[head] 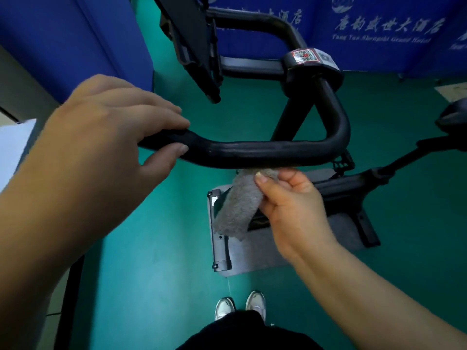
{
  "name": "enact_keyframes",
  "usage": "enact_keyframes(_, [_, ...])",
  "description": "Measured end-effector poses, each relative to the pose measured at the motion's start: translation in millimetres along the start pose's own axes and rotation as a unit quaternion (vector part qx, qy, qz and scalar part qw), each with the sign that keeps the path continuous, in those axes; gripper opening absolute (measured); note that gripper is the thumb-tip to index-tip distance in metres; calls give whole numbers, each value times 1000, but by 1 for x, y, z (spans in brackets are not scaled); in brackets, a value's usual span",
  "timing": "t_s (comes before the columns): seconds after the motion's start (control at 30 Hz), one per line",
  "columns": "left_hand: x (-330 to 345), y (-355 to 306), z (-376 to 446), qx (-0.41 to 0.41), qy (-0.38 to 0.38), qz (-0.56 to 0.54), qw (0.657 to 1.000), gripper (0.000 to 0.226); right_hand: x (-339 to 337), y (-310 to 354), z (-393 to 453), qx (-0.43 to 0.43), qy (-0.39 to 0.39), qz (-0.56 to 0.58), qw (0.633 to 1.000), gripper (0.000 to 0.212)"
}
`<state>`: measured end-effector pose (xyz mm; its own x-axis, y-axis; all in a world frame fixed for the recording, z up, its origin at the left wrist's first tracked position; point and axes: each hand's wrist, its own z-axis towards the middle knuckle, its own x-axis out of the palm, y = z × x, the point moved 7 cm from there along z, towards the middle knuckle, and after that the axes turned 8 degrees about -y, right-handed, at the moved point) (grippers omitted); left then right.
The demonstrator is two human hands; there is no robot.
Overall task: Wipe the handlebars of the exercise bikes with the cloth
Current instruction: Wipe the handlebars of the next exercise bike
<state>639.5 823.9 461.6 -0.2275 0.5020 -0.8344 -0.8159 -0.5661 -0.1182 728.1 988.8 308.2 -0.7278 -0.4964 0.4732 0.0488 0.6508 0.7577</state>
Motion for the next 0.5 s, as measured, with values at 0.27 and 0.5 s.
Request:
enact_keyframes(0.27, [-6,32,-4,-44,1,-82,996,44,21,-9,0,10,-8,26,1000,24])
enact_keyframes(0.5, [-12,37,-1,-10,13,-86,996,43,81,-48,-33,78,69,40,994,17])
